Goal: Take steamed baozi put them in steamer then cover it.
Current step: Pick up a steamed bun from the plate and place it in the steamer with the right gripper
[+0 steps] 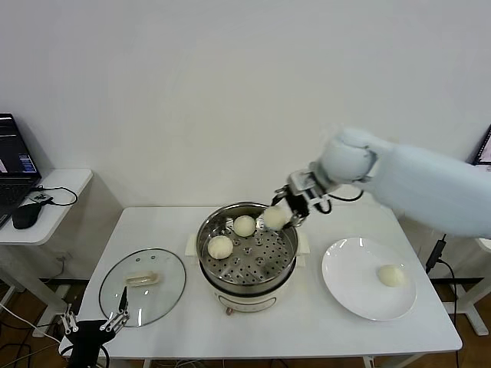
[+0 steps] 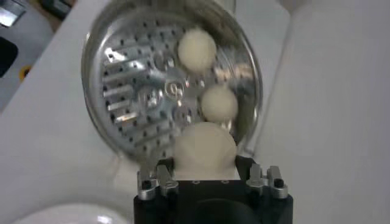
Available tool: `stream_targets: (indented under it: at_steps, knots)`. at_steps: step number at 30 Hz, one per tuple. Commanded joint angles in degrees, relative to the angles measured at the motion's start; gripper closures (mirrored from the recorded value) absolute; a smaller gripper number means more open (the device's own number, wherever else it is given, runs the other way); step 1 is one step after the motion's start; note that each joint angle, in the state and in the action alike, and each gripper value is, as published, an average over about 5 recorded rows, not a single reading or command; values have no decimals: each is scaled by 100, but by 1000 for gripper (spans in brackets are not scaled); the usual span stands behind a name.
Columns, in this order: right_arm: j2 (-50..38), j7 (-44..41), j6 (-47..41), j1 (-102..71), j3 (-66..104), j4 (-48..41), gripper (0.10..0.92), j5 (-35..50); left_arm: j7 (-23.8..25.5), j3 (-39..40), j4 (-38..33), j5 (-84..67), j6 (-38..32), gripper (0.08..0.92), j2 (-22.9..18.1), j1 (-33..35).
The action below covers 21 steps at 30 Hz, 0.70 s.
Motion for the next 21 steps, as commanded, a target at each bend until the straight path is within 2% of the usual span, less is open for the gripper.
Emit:
stream_targets:
  at_steps: [1,8,21]
  knots:
    - [791,248,811,-44,-476,-136,389,-446,-5,-54,-12,-9,3,177,-21,5]
    - [1097,191,1623,-109,-663,-355,382,-1061,-14,-69,3,-20,-2,177,-72,-16]
    - [1371,-85,2257,-143,-884,-414,377,-1400,-26,-9,-17,-37,-35,177,-99,26]
